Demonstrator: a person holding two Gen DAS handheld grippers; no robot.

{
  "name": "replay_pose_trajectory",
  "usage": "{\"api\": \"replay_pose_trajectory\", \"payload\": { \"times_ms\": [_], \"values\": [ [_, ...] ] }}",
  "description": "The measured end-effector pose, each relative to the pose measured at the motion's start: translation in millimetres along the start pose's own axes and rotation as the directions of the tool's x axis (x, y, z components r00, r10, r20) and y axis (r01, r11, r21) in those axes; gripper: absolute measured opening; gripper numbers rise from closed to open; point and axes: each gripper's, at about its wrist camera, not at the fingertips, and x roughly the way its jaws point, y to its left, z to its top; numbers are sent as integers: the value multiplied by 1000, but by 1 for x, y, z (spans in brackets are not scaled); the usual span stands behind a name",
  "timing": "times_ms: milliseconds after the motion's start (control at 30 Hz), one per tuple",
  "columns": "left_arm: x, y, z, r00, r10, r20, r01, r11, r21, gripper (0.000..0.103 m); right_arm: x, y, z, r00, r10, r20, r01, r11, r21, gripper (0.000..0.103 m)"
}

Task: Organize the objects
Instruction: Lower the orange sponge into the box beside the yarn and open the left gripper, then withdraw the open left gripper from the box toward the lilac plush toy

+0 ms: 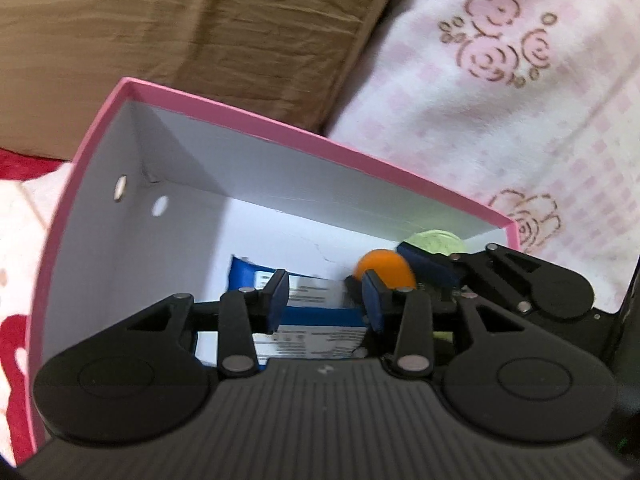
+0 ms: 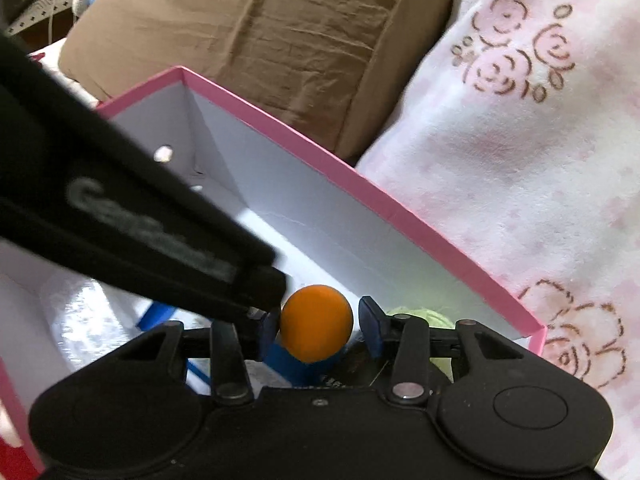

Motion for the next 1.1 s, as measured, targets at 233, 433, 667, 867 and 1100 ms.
{"api": "replay_pose_trajectory", "payload": {
  "times_ms": [233,433,667,867,1100],
  "values": [
    [-14,5,-4,1000,11,28,-11,1000,-21,38,-1,0,3,1000,25,11,-26,998,52,40],
    [-23,8,1,997,53,49,-53,998,-19,39,2,-7,9,991,124,59,-132,980,151,44],
    [-39,11,-9,999,43,16,-43,999,-4,45,-2,-21,4,999,-13,37,9,994,105,54],
    [-67,7,-26,999,48,-11,-48,998,38,50,-58,-21,-20,992,55,117,-75,983,167,56],
    [-114,-9,-43,998,54,-9,-53,993,104,55,-117,-8,-33,975,97,198,-137,970,203,62]
  ]
}}
